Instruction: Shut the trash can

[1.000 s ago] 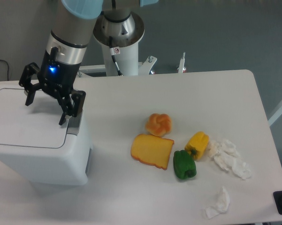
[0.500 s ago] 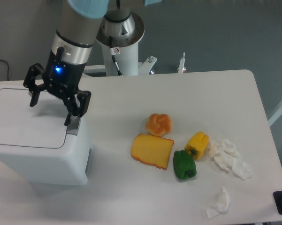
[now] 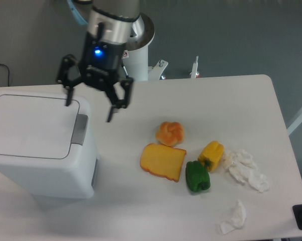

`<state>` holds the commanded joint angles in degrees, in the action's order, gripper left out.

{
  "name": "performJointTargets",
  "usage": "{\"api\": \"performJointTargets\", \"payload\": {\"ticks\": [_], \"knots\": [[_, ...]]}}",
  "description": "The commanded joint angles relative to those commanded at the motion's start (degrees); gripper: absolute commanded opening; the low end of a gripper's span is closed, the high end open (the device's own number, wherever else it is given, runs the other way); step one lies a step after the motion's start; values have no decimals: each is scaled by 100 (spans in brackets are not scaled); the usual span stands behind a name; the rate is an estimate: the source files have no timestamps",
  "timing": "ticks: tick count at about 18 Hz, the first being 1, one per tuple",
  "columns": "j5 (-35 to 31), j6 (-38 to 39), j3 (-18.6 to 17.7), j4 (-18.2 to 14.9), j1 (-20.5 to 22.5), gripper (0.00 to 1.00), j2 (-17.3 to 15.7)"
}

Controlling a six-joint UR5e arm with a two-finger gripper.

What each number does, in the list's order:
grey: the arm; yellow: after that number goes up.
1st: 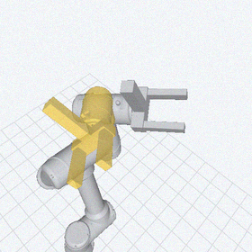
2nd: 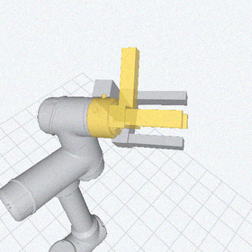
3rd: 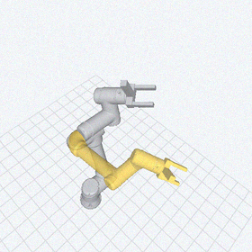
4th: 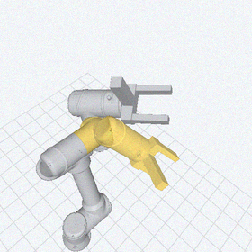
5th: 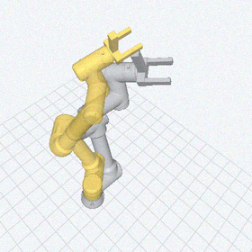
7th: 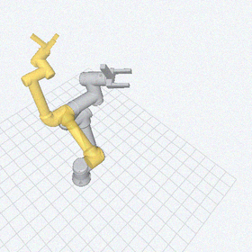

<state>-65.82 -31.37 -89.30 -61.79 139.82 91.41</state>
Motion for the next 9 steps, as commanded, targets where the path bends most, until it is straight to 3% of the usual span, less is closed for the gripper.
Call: {"api": "performJointTargets", "payload": {"ticks": [4, 9], "knots": [[-938, -342, -44, -105, 264, 100, 35], [-2433, -1537, -79, -413, 650, 100, 97]]}}
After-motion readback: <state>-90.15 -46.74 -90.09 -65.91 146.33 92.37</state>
